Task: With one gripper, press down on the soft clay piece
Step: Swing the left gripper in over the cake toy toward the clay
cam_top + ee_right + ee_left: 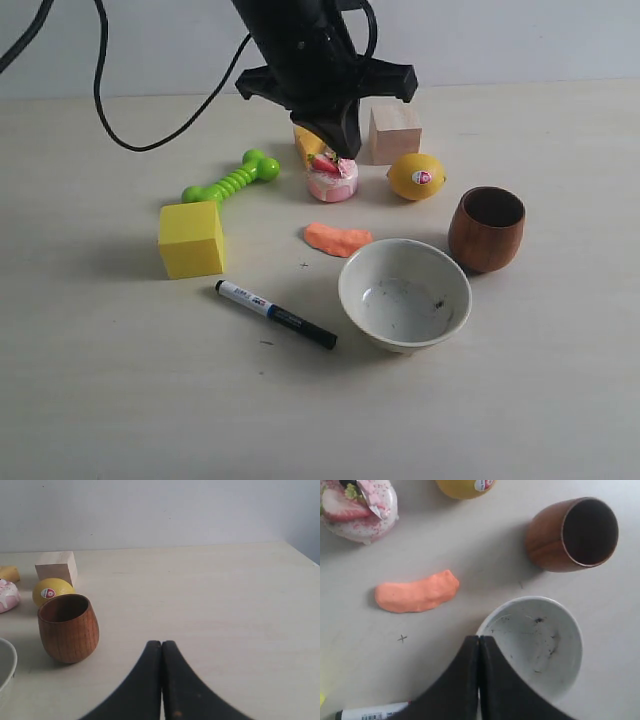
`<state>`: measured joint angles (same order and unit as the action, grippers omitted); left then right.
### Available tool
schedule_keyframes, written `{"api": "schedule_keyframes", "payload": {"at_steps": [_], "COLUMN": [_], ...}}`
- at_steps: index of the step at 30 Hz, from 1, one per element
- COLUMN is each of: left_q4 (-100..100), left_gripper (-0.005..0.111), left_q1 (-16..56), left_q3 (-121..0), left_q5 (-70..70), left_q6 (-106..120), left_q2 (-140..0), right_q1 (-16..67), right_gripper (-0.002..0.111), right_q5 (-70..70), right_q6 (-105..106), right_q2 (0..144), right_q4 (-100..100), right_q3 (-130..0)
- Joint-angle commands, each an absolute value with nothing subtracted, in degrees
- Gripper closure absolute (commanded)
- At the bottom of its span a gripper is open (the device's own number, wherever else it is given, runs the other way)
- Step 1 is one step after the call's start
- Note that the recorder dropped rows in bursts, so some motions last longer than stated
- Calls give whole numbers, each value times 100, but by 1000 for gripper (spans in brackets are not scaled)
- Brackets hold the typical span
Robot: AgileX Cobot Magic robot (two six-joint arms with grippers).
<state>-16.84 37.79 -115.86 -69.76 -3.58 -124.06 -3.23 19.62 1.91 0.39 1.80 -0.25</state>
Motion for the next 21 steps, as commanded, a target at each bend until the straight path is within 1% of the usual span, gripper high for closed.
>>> {"api": "schedule_keyframes", "payload": {"at_steps": [1,6,11,14,21], "left_q4": [-1668,-1701,-1732,-1713,-1228], "left_gripper": [107,107,107,107,107], "left_q1": [3803,3803,3803,3803,3803], "left_q3": [-11655,-11655,-11655,-11655,-11655], "left_q5": [-6677,-6218,-5375,-5443,-6366], "left_q6": [-275,-275,-32,-256,-635], "left_q2": [-12386,-12391,-12401,-12435,-12895], "right_q1": [-349,-349,-349,-349,-349], "right_gripper": [108,108,108,108,108], "right_q5": [1922,1922,1922,1922,1922], "right_q6": [194,194,194,194,194], "right_q2": [0,0,0,0,0], "right_q4": [158,158,158,158,158], "right_q3": [0,0,0,0,0]}}
